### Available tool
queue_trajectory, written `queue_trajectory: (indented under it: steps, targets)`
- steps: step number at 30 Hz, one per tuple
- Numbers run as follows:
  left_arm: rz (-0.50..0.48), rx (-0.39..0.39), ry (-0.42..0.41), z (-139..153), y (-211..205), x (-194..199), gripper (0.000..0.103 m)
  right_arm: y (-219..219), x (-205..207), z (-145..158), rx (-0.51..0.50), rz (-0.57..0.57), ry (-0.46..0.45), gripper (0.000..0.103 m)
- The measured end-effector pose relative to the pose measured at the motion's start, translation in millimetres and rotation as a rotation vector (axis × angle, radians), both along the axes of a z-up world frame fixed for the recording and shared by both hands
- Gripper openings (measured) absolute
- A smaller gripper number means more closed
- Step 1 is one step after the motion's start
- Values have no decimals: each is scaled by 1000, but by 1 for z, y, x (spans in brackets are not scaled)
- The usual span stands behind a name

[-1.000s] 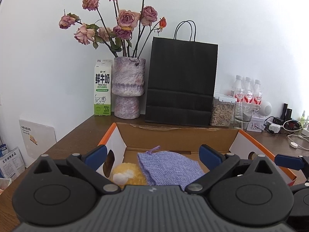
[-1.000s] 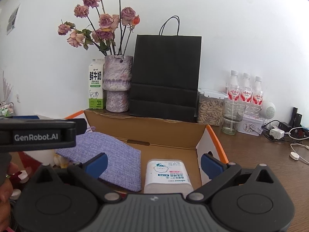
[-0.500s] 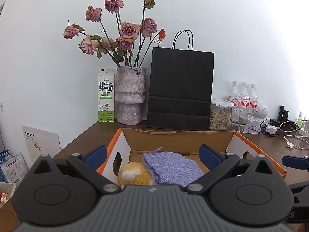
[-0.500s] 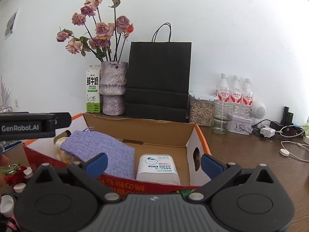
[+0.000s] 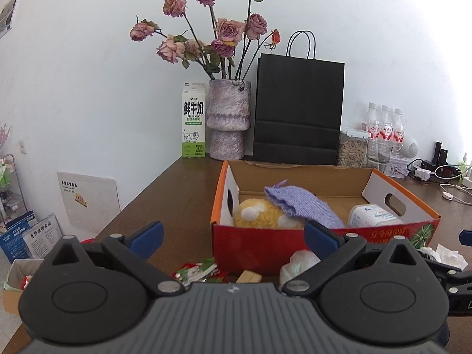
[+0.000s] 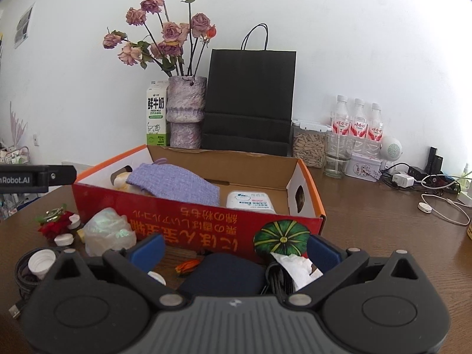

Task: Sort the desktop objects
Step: 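Move the right tool to the navy zip case and grasp it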

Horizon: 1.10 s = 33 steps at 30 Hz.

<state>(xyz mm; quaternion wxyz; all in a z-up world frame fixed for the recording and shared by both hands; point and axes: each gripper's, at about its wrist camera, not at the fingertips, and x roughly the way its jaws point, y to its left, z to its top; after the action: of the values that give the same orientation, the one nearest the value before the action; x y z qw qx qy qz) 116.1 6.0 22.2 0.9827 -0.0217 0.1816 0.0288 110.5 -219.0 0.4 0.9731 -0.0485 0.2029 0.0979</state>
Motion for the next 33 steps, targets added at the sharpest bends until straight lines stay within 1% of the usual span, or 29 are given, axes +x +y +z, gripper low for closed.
queue_trajectory:
  steps: [5, 11, 17, 20, 23, 27, 30, 33]
  targets:
    - [-5, 13, 55, -14, 9, -21, 103, 2, -18, -4, -14, 12, 21, 103]
    - [-59, 15, 154, -30, 13, -34, 103, 5, -29, -13, -19, 22, 63, 103]
    - [-102, 6, 232, -37, 5, -27, 103, 11, -27, -21, -21, 22, 117, 103]
    - [-124, -4, 254, -40, 1, -22, 103, 15, -22, -25, -28, 33, 147, 103]
    - [-126, 14, 278, -42, -3, -17, 103, 18, -16, -28, -36, 29, 173, 103]
    - [-113, 39, 327, -47, -4, -10, 103, 16, -4, -31, -6, 8, 222, 103]
    - [-124, 17, 345, -50, 0, -7, 103, 15, 4, -35, 18, 6, 254, 103]
    - [-140, 13, 377, -51, 0, -2, 103, 16, 8, -41, 19, 3, 279, 103]
